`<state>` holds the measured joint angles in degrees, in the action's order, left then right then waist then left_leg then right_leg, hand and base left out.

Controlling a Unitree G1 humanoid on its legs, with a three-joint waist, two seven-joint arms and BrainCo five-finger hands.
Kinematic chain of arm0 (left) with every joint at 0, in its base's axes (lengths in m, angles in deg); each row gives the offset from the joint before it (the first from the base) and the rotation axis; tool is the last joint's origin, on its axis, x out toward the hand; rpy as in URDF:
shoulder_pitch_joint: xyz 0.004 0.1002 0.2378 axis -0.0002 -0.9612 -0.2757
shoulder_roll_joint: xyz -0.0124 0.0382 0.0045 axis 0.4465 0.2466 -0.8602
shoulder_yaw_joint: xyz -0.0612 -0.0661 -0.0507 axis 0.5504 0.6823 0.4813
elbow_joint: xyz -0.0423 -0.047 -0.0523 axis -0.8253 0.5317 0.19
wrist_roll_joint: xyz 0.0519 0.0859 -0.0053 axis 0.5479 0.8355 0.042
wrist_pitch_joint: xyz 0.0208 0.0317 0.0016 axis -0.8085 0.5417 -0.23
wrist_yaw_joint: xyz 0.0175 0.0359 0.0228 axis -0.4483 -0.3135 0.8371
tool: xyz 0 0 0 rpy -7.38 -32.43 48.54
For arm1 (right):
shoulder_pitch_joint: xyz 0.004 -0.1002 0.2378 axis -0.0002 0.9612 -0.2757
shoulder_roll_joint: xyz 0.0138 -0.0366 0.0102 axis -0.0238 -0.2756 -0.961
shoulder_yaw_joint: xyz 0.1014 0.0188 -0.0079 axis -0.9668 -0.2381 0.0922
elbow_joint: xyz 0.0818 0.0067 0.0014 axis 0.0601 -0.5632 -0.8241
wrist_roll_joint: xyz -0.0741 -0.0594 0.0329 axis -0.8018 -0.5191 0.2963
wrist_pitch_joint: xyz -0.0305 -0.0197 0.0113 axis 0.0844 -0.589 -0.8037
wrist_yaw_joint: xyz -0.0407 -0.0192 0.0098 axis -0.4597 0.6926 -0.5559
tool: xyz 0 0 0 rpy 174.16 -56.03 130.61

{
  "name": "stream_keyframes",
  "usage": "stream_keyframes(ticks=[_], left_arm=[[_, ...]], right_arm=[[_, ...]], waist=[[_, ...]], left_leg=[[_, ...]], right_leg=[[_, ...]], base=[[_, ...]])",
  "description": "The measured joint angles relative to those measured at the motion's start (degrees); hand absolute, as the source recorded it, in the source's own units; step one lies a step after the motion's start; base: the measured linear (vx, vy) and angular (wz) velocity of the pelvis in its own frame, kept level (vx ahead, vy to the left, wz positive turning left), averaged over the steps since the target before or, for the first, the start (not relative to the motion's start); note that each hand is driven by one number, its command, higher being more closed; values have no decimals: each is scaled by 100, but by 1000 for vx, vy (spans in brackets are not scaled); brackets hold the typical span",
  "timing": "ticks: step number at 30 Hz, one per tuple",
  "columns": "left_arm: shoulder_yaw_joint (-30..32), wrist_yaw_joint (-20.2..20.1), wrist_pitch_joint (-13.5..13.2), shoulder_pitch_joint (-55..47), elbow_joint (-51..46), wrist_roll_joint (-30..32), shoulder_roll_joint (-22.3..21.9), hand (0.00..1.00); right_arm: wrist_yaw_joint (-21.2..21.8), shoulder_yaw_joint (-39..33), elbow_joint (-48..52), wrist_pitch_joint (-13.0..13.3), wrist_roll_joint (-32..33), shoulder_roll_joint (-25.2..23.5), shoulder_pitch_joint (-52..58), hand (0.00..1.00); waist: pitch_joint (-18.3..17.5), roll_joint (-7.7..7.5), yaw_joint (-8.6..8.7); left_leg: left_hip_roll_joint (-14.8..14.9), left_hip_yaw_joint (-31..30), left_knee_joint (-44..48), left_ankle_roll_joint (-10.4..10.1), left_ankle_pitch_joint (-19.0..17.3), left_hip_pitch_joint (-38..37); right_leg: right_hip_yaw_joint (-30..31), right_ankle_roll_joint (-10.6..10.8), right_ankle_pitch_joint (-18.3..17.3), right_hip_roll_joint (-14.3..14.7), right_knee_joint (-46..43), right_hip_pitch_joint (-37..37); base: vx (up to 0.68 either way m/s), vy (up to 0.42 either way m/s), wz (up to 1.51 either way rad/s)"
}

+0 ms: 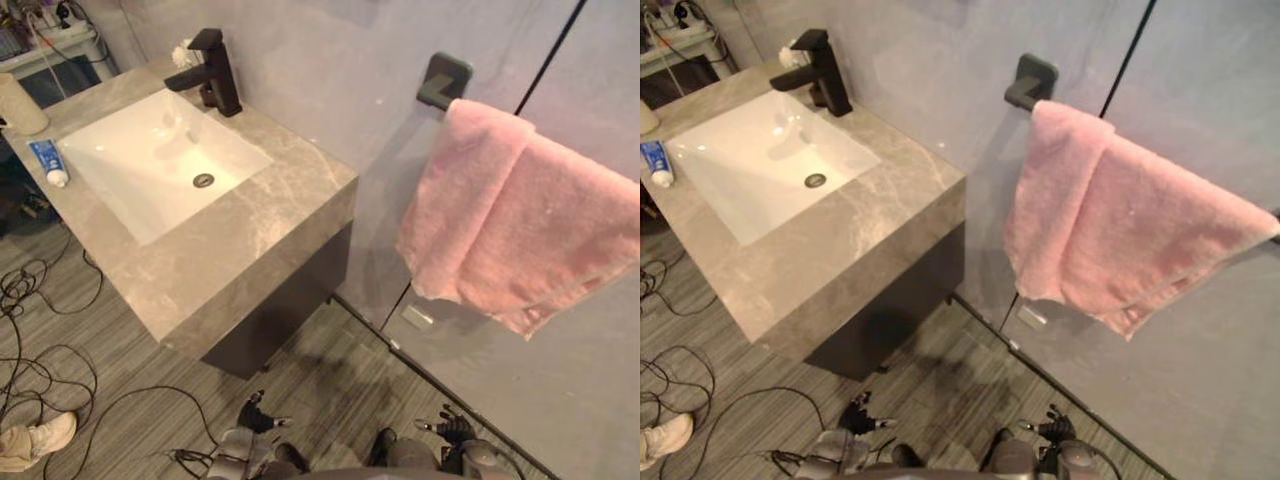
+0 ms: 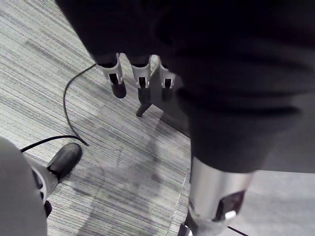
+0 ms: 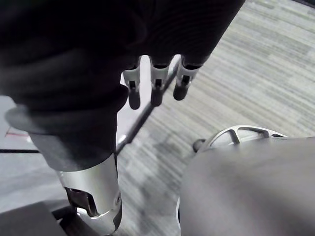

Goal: Organize washtable

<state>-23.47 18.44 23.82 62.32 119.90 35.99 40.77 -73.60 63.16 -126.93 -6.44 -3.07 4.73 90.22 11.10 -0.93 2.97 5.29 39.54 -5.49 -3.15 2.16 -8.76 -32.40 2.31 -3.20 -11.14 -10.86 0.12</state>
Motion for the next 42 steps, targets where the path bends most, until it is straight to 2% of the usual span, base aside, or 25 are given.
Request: stream_keyframes(ticks=[2, 15, 17, 19, 22, 27, 28, 32, 34, 35, 37, 39, 40, 41, 42], left_arm=[[-3, -4, 0, 13, 0, 0, -3, 0], [-74, -8, 4, 5, 6, 3, 2, 0], [-163, -3, 4, 16, 6, -5, 6, 0], [-241, 5, -4, 83, 1, -74, 21, 0], [-227, 6, -4, 107, 1, -92, 25, 0], [-235, 1, -1, 149, -2, -85, 19, 0], [-240, 1, -1, 149, -2, -85, 13, 0], [-299, -5, 1, 137, -1, -81, 19, 0], [-312, -7, 2, 101, 3, -80, 16, 0], [-364, -4, 3, 100, 4, -80, 27, 0], [-413, 6, 4, 103, 4, -80, 95, 0], [-418, 5, 2, 127, 7, -81, 88, 0], [-424, 4, 0, 156, 14, -82, 82, 0], [-423, 6, -4, 191, 71, -82, 60, 0], [-428, 6, -9, 239, 194, -82, -65, 0]], right_arm=[[0, 0, -4, -34, -4, 1, -2, 0], [1, 3, -41, -53, -16, -94, -158, 0], [8, 6, -21, -49, 37, -121, -203, 0], [10, 102, -20, -49, 82, -114, -229, 0], [28, 208, -5, -44, 120, -120, -227, 0], [123, 159, 40, -39, 135, -121, -142, 0], [129, 143, 41, -39, 138, -121, -125, 0], [144, 40, -18, -49, 137, -179, -99, 0], [149, 38, -16, -48, 139, -259, -60, 0], [150, 35, -18, -49, 137, -286, -15, 0], [201, 47, -46, -60, 137, -360, 23, 0], [253, 44, -39, -57, 148, -348, 26, 0], [253, 47, -47, -56, 172, -344, 69, 0], [255, 41, -92, -56, 192, -328, 72, 0], [252, 35, -153, -60, 213, -264, 48, 0]], waist=[[13, -8, -61], [33, -34, -76], [108, -37, -71], [154, -83, -66], [165, -148, -62], [126, -220, -16], [122, -225, -16], [54, -313, -71], [-34, -419, -67], [-70, -392, -70], [-189, -470, -96], [-196, -480, -61], [-271, -637, -31], [-274, -591, -22], [-315, -393, -70]], left_leg=[[-35, 10, -32, 15, 10, 6], [-147, 113, -40, 45, 31, -4], [-97, 72, -45, 69, -12, -4], [-51, -132, -45, 108, -79, 2], [10, -473, -45, 110, -81, 26], [71, -1504, -44, 109, -79, 321], [69, -1624, -44, 109, -79, 354], [55, -2050, -39, 33, 8, 402], [-6, -2177, -38, 24, 99, 391], [-24, -2244, -5, 79, 137, 404], [-20, -2335, 1, 79, 140, 426], [-13, -2474, 2, 25, 170, 442], [-134, -2642, -15, -46, 198, 432], [-150, -2720, -40, -75, 213, 424], [-27, -2771, -39, -104, 232, 440]], right_leg=[[83, 3, 3, -16, 0, -36], [284, -8, 77, -56, -38, -139], [747, -28, 90, -20, -237, -199], [2046, -38, 96, 137, -566, -369], [2976, -41, 99, 320, -836, -436], [4554, -37, 100, 747, -1643, -650], [4684, -35, 99, 786, -1717, -648], [4799, 4, 75, 803, -2013, -648], [4801, 108, 8, 798, -2229, -725], [4819, 209, -147, 765, -2311, -759], [4764, 309, -674, 701, -1863, -721], [4614, 322, -709, 684, -1060, -702], [4473, 366, -489, 615, -570, -568], [4385, 401, -592, 595, -550, -469], [4235, 369, -590, 646, -470, -405]], base=[[-141, -3, -6], [-69, 7, -5], [-33, -6, 5], [7, 16, 33], [37, -28, 44], [52, -84, 86], [50, -78, 85], [106, -83, 59], [107, -80, 30], [124, -80, 23], [110, -114, 14], [69, -200, 43], [59, -228, 75], [88, -236, 74], [83, -212, 47]])
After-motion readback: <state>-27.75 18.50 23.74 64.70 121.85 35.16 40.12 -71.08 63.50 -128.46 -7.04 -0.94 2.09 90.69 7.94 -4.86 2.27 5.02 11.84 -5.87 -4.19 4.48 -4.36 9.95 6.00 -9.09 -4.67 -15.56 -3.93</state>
